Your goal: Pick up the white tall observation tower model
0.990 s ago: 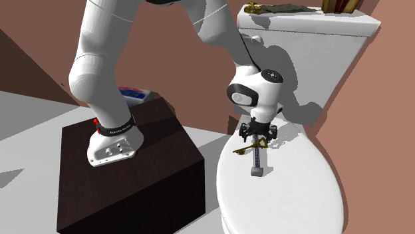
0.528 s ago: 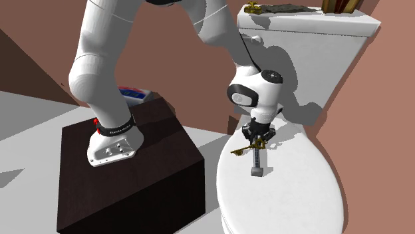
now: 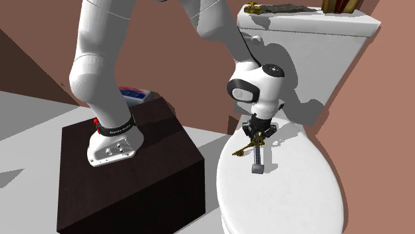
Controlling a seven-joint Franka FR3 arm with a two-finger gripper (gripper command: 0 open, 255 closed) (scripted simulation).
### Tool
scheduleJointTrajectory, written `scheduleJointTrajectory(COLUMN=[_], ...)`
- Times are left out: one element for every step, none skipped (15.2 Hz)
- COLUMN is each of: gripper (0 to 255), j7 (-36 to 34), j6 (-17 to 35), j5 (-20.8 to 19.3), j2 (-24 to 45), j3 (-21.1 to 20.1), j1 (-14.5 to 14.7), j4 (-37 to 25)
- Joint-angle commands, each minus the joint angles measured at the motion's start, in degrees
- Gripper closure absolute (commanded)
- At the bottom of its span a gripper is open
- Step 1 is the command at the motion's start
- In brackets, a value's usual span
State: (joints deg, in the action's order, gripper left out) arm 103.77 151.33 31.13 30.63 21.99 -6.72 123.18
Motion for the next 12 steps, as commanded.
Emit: scheduleJointTrajectory(gripper=[255,255,255,255,255,255,255,255,255,255,255,255], j7=[-0.9,-1.3,-1.7,-2.2,-2.6,-3.0,-3.4,-3.9,-4.3,-4.7,-4.8,-4.8], j6=[-1.1,-1.5,-2.0,-2.5,-3.0,-3.5,-4.0,-4.6,-5.1,-5.6,-5.7,-5.7], j5=[-1.1,-1.6,-2.1,-2.7,-3.2,-3.8,-4.4,-5.0,-5.6,-6.1,-6.2,-6.2], j2=[-1.2,-1.9,-2.6,-3.3,-4.0,-4.6,-5.3,-6.0,-6.6,-7.3,-7.4,-7.4], j3=[0.9,1.4,1.8,2.3,2.7,3.1,3.6,4.0,4.4,4.8,4.9,4.9], j1=[0.7,1.1,1.4,1.7,2.1,2.4,2.7,3.0,3.4,3.7,3.7,3.7], j4=[0.1,0.3,0.5,0.6,0.7,0.9,1.0,1.1,1.1,1.2,1.2,1.2])
